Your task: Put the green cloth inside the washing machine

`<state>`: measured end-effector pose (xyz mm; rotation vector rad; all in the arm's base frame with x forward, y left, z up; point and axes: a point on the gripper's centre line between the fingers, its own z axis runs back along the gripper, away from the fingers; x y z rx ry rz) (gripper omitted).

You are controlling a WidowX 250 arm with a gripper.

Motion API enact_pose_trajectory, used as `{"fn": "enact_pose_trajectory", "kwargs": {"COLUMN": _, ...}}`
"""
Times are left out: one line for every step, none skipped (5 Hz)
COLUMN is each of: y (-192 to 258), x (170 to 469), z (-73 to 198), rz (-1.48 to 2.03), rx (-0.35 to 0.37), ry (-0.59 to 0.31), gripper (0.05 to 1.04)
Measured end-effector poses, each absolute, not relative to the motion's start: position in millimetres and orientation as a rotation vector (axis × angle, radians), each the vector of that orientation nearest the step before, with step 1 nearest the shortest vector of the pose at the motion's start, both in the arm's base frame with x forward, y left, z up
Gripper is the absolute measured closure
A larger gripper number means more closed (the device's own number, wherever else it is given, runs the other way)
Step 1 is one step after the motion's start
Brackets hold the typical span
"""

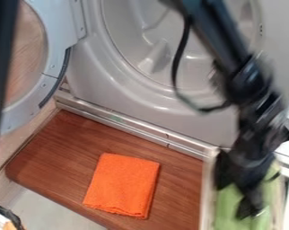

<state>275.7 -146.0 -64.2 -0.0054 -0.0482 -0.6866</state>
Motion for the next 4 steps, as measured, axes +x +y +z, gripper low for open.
{"fn": "enact_pose_trajectory", "kwargs": {"y": -142.7, "x": 274.5, "z": -77.7, "rz": -0.666, "rx": -0.006, "ry": -0.075, "gripper": 0.084}}
{"fn": "enact_pose_trajectory", "kwargs": {"y": -145.4, "x": 274.3, "z": -79.7, "rz": -0.665, "rx": -0.015, "ry": -0.080, "gripper": 0.133}}
{"fn": "enact_pose_trajectory", "kwargs": {"y": -146.8, "x": 273.2, "z": -79.6, "rz": -0.673, "rx": -0.023, "ry": -0.080, "gripper": 0.364}}
{"fn": "enact_pose_trajectory", "kwargs": {"y": -143.9, "x": 266.4, "z": -76.9, "rz": -0.677, "rx": -0.026, "ry": -0.093, "gripper": 0.593}}
